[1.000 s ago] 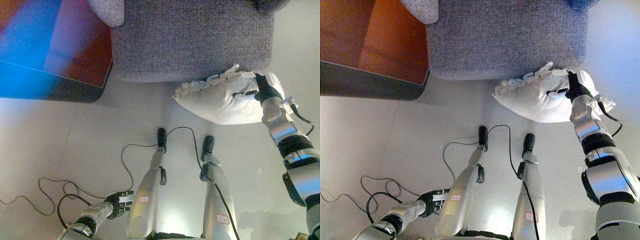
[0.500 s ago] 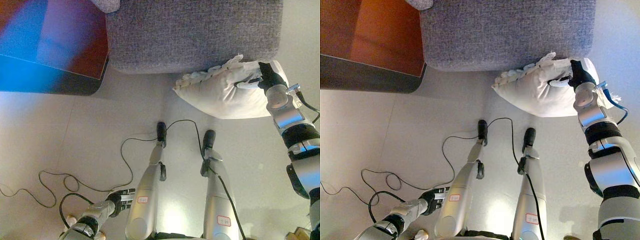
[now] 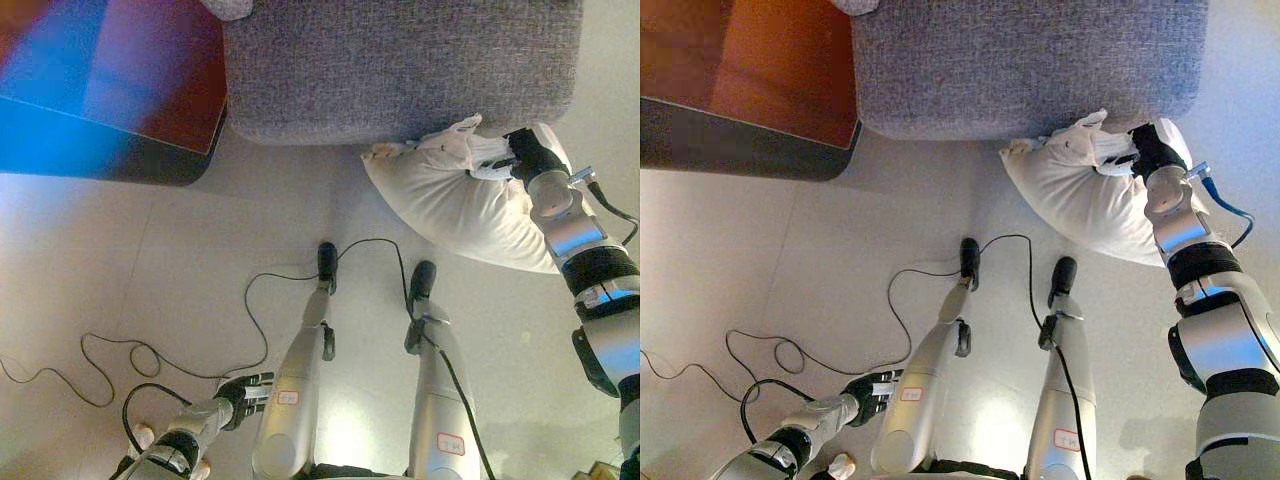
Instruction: Pick up the pillow and put it on the sofa.
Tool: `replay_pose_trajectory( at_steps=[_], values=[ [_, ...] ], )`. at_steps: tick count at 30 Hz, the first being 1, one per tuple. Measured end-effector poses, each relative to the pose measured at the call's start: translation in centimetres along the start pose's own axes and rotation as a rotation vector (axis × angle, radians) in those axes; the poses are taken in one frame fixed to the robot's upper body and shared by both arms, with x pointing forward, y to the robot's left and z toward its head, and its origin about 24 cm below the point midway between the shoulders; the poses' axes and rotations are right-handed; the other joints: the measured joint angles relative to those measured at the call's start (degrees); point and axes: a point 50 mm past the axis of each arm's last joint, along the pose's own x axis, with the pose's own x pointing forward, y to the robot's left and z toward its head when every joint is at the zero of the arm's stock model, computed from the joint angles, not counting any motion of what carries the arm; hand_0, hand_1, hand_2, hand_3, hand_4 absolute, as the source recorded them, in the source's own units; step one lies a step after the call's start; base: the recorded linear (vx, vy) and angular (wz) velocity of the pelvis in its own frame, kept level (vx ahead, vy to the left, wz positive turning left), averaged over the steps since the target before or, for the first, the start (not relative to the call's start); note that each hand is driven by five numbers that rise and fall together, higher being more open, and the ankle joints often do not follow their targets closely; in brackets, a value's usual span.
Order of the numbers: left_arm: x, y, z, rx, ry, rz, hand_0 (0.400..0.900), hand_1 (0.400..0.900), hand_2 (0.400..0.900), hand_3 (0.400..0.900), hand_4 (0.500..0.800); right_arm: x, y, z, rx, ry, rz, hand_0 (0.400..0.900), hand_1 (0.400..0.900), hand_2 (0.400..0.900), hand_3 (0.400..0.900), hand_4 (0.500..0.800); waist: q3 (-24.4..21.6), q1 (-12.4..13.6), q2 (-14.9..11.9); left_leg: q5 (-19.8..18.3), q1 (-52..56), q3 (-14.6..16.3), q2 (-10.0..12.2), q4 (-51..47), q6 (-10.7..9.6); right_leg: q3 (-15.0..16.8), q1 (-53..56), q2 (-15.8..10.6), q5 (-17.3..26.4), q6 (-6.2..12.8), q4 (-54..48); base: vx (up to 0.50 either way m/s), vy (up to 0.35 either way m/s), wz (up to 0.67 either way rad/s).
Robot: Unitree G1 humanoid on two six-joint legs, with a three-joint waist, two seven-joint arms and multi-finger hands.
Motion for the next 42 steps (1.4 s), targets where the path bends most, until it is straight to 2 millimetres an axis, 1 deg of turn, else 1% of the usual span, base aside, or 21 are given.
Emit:
replay_pose_trajectory(
  at_steps=[4, 8, 12, 15, 20, 23, 26, 31, 36, 38, 40, 42],
  values=[
    [0.0, 0.0, -0.3, -0.002, 0.006, 0.0, 0.9, 0.9, 0.9, 0.9, 0.8, -0.1, 0.6, -0.4, -0.017, 0.008, 0.049, 0.4, 0.4, 0.4, 0.4, 0.5, 0.0, -0.1, 0.0, -0.1, 2.1, -0.2, 0.1, -0.2, 0.0, -0.5, 2.6, 0.0, -0.1, 0.11, -0.9, 0.0, 0.0, 0.0],
    [-0.1, 0.0, -0.7, -0.004, 0.019, -0.002, 0.9, 0.9, 0.9, 0.9, 0.8, -0.4, 1.7, -1.4, -0.039, 0.029, 0.136, 0.4, 0.4, 0.4, 0.4, 0.5, 0.0, -0.2, 0.0, -0.1, 5.8, -0.7, 0.3, -1.1, 0.0, -1.3, 7.0, 0.3, 0.1, 0.44, -2.8, 0.01, 0.001, 0.0],
    [-0.2, 0.2, -1.4, -0.013, 0.035, -0.012, 0.9, 0.9, 0.9, 0.9, 0.8, -0.8, 2.5, -2.2, -0.061, 0.026, 0.226, 0.4, 0.4, 0.4, 0.4, 0.5, 0.2, -0.5, -0.2, -0.4, 11.1, -0.7, 0.4, -2.7, 0.3, -1.6, 13.1, 0.5, 0.5, 0.92, -5.4, 0.09, -0.01, 0.04],
    [-0.4, 0.4, -2.0, -0.025, 0.058, -0.017, 0.9, 0.9, 0.9, 0.9, 0.8, -1.5, 2.8, -3.2, -0.109, 0.013, 0.305, 0.4, 0.4, 0.4, 0.4, 0.5, 0.2, -0.9, -0.6, -1.2, 16.1, -1.4, 0.8, -3.2, 0.4, -2.8, 20.0, 1.0, 1.1, 1.45, -9.6, 0.1, -0.014, 0.04],
    [-0.9, 1.3, -3.1, -0.042, 0.093, -0.008, 0.9, 0.9, 0.9, 0.9, 0.8, -1.9, 1.2, -2.5, -0.162, -0.06, 0.362, 0.4, 0.4, 0.4, 0.4, 0.5, -0.3, -1.0, -2.1, -3.0, 21.3, -1.4, 1.4, -3.3, 0.5, -3.6, 28.7, 2.0, 3.1, 2.05, -16.3, 0.16, -0.001, 0.03],
    [-1.5, 2.3, -4.4, -0.068, 0.126, 0.013, 0.9, 0.9, 0.9, 0.9, 0.8, -2.1, 1.4, -2.1, -0.178, -0.078, 0.439, 0.4, 0.4, 0.4, 0.4, 0.5, -1.5, -1.0, -4.2, -4.3, 24.5, -1.5, 1.3, -3.3, 0.4, -4.1, 34.2, 2.5, 4.6, 2.07, -21.5, 0.17, 0.011, 0.07],
    [-2.1, 3.4, -5.1, -0.064, 0.166, 0.041, 0.9, 0.9, 0.9, 0.9, 0.8, -2.5, 1.5, -1.8, -0.199, -0.109, 0.502, 0.4, 0.4, 0.4, 0.4, 0.5, -2.7, -0.9, -6.7, -5.3, 27.1, -1.9, 1.3, -3.2, 0.2, -5.0, 39.4, 2.9, 5.8, 2.02, -26.0, 0.17, 0.01, 0.1],
    [-2.7, 4.2, -6.6, -0.081, 0.239, 0.059, 0.9, 0.9, 0.9, 0.9, 0.8, -2.9, 1.6, -0.8, -0.22, -0.161, 0.578, 0.4, 0.4, 0.4, 0.4, 0.5, -5.7, -0.7, -9.4, -6.6, 30.4, -2.8, 0.9, -3.3, -0.2, -6.2, 45.8, 3.2, 6.9, 2.14, -31.0, 0.15, 0.045, 0.09],
    [-3.1, 4.1, -8.3, -0.095, 0.296, 0.051, 0.9, 0.9, 0.9, 0.9, 0.8, -3.1, 1.5, -0.3, -0.218, -0.174, 0.65, 0.4, 0.4, 0.4, 0.4, 0.5, -9.5, 0.7, -10.0, -7.4, 32.4, -2.7, 0.8, -3.3, -0.3, -6.1, 47.8, 3.1, 6.4, 2.21, -31.0, 0.17, 0.06, 0.08],
    [-3.4, 4.2, -9.0, -0.117, 0.322, 0.057, 0.9, 0.9, 0.9, 0.9, 0.8, -3.1, 1.4, 0.1, -0.223, -0.178, 0.682, 0.4, 0.4, 0.4, 0.4, 0.5, -10.4, 0.8, -10.2, -7.6, 33.8, -2.8, 0.7, -3.3, -0.3, -6.3, 49.3, 3.0, 6.1, 2.23, -31.1, 0.15, 0.057, 0.12],
    [-3.8, 4.2, -10.0, -0.117, 0.357, 0.06, 0.9, 0.9, 0.9, 0.9, 0.8, -3.1, 1.6, 0.2, -0.203, -0.179, 0.712, 0.4, 0.4, 0.4, 0.4, 0.5, -12.8, 0.9, -10.5, -7.8, 34.0, -3.1, 0.7, -3.3, -0.4, -6.7, 49.7, 3.0, 5.8, 2.31, -31.1, 0.13, 0.056, 0.11],
    [-4.0, 4.2, -10.7, -0.122, 0.39, 0.059, 0.9, 0.9, 0.9, 0.9, 0.8, -2.8, 1.5, 0.6, -0.193, -0.158, 0.726, 0.4, 0.4, 0.4, 0.4, 0.5, -13.7, 1.3, -10.6, -8.0, 35.2, -3.3, 0.6, -3.3, -0.5, -7.2, 51.0, 3.0, 5.6, 2.34, -31.1, 0.11, 0.055, 0.11]
  ],
)
